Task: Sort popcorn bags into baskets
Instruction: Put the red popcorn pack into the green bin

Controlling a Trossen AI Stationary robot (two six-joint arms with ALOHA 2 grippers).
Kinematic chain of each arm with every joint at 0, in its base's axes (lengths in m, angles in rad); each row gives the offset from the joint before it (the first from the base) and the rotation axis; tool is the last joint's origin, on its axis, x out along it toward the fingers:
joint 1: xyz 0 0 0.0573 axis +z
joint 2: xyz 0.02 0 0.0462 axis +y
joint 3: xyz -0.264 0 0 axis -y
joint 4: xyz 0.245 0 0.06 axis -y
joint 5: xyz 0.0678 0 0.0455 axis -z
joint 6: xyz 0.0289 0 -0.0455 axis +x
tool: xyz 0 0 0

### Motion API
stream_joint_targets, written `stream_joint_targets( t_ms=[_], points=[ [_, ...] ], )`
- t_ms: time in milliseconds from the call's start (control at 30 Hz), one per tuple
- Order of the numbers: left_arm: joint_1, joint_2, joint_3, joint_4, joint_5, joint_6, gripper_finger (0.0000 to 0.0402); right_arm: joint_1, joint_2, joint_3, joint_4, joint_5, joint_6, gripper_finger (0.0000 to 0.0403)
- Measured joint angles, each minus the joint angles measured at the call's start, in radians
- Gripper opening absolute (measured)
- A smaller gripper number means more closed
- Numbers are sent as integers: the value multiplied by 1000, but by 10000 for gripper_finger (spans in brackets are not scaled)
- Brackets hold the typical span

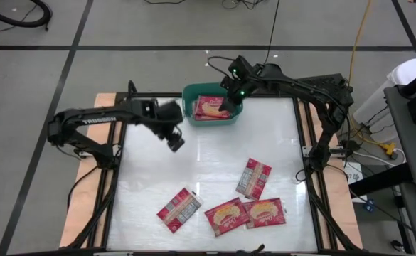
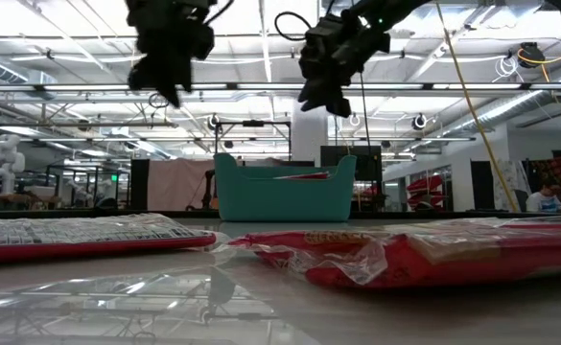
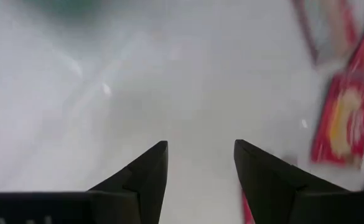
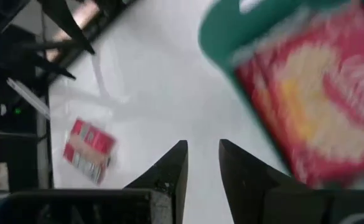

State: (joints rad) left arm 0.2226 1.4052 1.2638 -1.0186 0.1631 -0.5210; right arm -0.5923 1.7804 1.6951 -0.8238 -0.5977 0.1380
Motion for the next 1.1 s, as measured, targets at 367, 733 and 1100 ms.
stream_joint_targets(
  t_ms=[367,733,1100],
  points=[
    [-319,0,-257,14,135,-337,186,91,-3,0,-233,1,-28,82],
    [-714,0,-302,279,-19,-602,189,201,-24,-1,-389,-1,-143,82],
    [-980,79,-303,348,-139,-691,314,309,-111,-1,-381,35,-179,82]
  ],
)
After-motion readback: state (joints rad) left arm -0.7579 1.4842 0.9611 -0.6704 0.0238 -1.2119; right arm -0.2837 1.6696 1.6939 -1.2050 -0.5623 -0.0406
